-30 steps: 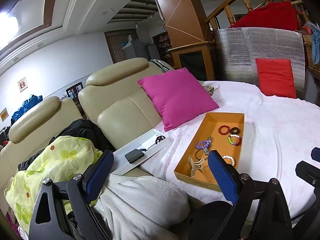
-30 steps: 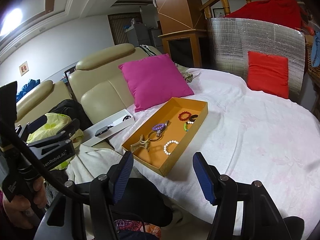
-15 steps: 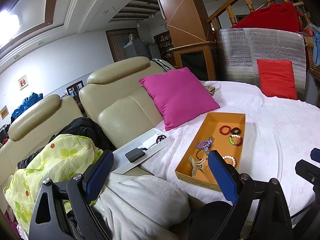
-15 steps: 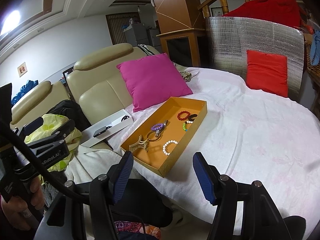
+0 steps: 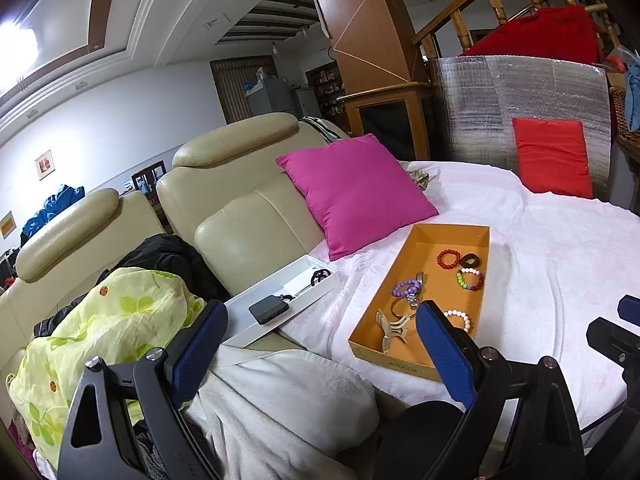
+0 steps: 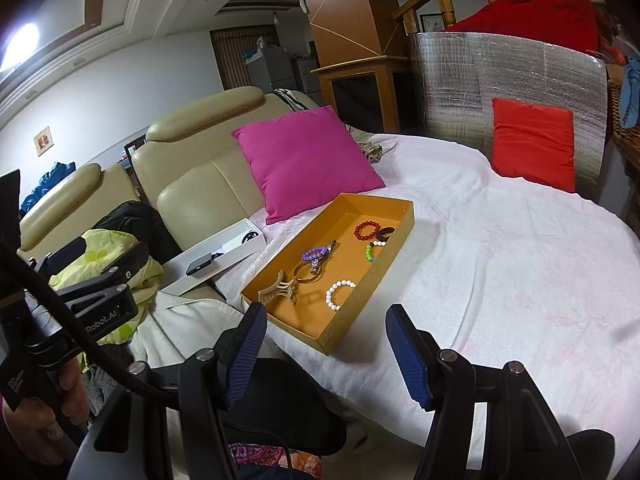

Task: Organize jewelry

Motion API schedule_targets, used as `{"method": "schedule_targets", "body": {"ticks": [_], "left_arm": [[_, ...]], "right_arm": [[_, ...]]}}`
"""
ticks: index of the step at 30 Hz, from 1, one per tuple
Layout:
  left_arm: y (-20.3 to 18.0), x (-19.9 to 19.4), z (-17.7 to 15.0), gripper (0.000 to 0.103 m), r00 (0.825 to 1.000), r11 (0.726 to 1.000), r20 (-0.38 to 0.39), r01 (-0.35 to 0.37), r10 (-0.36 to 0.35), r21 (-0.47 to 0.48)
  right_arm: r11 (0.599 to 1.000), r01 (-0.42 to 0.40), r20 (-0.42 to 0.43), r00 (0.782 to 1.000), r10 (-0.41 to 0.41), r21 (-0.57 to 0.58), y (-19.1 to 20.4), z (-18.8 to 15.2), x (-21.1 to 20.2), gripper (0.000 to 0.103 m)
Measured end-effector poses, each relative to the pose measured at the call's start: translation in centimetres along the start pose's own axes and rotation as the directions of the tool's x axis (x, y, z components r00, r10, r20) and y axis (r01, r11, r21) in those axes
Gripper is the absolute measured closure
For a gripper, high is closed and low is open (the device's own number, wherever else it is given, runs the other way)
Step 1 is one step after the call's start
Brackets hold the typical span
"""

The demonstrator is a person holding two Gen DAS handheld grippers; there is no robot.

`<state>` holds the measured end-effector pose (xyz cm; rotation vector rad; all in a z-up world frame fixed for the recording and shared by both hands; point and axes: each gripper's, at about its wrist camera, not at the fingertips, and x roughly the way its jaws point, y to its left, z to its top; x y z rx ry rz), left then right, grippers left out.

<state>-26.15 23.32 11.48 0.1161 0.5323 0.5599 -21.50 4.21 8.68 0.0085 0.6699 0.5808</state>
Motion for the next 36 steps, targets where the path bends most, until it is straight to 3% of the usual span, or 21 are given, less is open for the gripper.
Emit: {"method": "schedule_targets", "body": {"ticks": [21, 36], "left_arm": [[0.2, 0.4, -0.2, 0.008, 1.000, 1.000, -0.003, 0.001, -0.001, 0.000], [0.4, 1.5, -0.3, 0.008, 1.000, 1.000, -0.022, -0.012, 0.012, -0.004]], "right_arm": [[1.000, 0.002, 0.000, 1.000, -0.002, -0.001, 0.2, 0.2, 0.4, 0.037], [1.000, 0.016, -0.027, 1.000, -0.016, -0.015, 0.7, 0.9, 3.0, 0.037]]}}
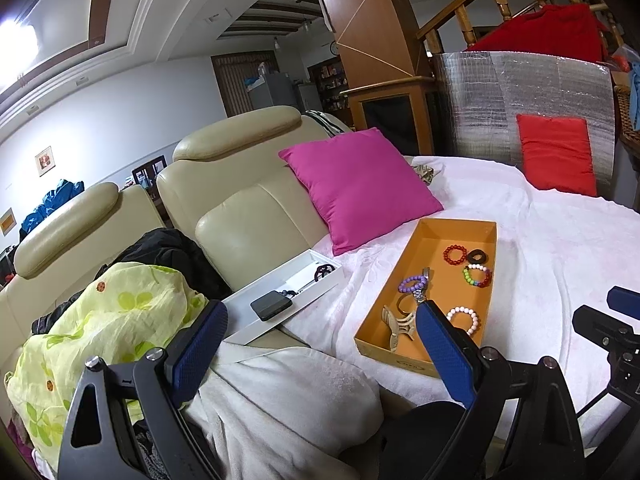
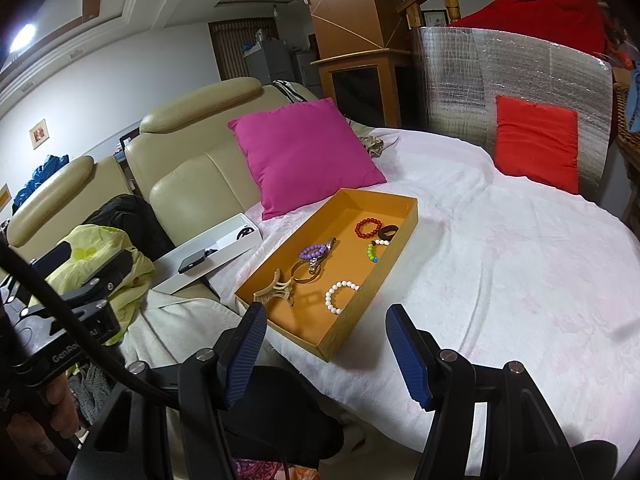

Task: Organize jewelry

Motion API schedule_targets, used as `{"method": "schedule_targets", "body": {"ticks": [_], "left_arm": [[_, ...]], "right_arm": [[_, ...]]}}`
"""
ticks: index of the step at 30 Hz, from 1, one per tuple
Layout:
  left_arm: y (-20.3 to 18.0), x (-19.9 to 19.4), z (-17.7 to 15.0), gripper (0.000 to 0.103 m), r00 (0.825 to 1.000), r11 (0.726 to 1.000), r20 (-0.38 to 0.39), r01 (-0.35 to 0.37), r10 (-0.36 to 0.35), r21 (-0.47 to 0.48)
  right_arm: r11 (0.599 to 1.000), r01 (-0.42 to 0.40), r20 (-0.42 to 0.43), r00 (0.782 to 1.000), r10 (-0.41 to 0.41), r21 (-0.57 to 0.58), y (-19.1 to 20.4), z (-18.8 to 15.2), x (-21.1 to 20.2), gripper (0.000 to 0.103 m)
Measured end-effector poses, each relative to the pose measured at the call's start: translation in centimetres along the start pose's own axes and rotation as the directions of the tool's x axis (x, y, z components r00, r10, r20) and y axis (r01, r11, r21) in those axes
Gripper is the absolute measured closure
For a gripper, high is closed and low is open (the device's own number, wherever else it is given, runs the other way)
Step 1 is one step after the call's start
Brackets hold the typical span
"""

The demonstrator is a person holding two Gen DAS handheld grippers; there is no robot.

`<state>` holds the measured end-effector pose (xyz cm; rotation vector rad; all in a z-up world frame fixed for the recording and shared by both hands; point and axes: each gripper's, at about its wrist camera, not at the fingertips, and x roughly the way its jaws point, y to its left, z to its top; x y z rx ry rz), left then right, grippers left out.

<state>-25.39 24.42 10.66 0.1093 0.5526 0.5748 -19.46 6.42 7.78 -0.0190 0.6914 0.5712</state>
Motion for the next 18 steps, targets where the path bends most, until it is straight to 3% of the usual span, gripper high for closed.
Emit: {"method": "schedule_targets", "body": {"ticks": [14, 18], "left_arm": [[-1.2, 3.1, 0.5, 0.008, 1.000, 1.000, -0.025, -0.010, 0.010, 0.003], [-4.9, 4.0, 1.9, 0.008, 0.999, 0.997, -0.017, 0.049, -0.048, 0.059]], "right_arm": [[0.999, -0.015, -0.032, 0.999, 0.016, 0.029, -1.5, 1.2, 4.0, 0.037], [0.996, -0.002, -0.010, 1.000, 0.003, 0.090, -4.6, 1.8, 4.2, 0.037]]}}
